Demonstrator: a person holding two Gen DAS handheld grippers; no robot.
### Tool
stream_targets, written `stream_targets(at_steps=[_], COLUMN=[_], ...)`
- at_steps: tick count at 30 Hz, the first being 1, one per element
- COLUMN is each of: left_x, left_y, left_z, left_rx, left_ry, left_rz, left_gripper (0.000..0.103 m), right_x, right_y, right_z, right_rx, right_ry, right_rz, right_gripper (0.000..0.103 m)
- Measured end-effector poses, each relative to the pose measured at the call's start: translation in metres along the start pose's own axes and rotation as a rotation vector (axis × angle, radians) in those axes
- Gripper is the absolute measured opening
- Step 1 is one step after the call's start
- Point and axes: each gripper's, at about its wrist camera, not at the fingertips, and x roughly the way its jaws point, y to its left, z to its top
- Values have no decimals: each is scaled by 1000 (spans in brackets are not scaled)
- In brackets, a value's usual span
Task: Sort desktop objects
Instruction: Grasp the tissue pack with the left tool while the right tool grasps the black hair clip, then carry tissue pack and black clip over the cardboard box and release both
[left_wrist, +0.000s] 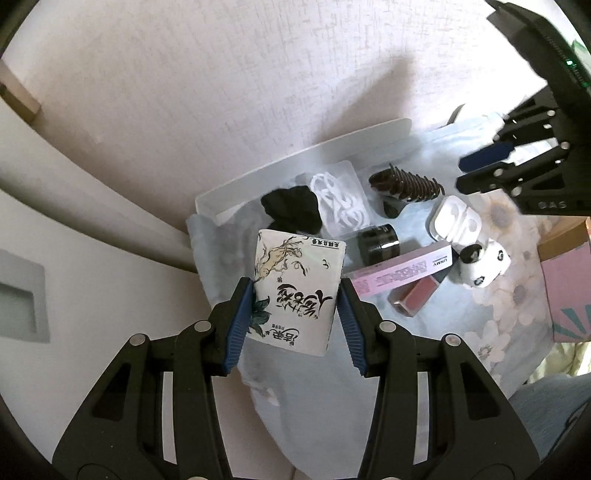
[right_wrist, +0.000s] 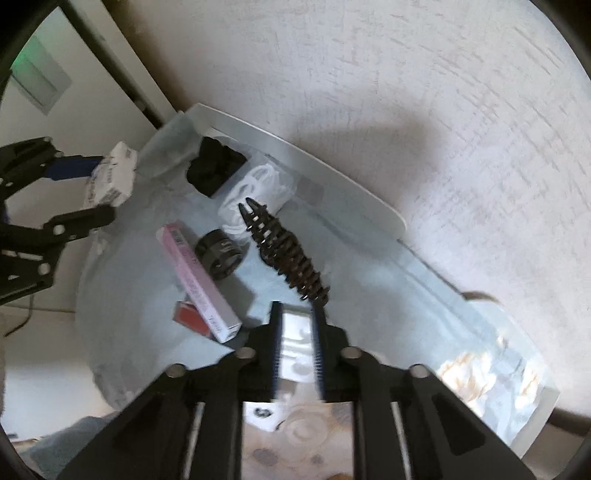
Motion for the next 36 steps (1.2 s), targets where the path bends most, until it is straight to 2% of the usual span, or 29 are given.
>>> stream_targets(at_steps=[3,4,9,12,15,17,21,27,31,36], left_x=[6,8,22,23,23,21,12,-16,-43,-67], left_y=[1,-1,-6,-4,-3,-3,-9,-24,-42,-79], left_z=[-7,-9,-15,-16,-17,-17,-15,-7,-1,10], left_rx=[-2,0,-2,-13,-27,-27,-20,12,32,94], left_ry=[11,16,19,22,18,17,15,31,-2,-35], left_rz=[-5,-8,-17,-13,-17,-20,-12,7,-3,-19], left_gripper=[43,43,43,43,43,43,43,43,43,43], right_x=[14,18,51,64,69,66,40,-29,-81,-138], right_y=[4,5,3,3,6,9,13,-1,-19,-38], right_z=[3,5,19,25,27,26,19,-5,-37,-84], right_rx=[-35,-45,-58,-72,-85,-98,-116,-52,8,65], right_ry=[-6,-12,2,-1,19,19,-4,-38,-68,-91], right_rz=[-20,-26,-30,22,43,45,52,95,122,81], right_gripper=[54,56,56,56,26,26,25,25,25,25])
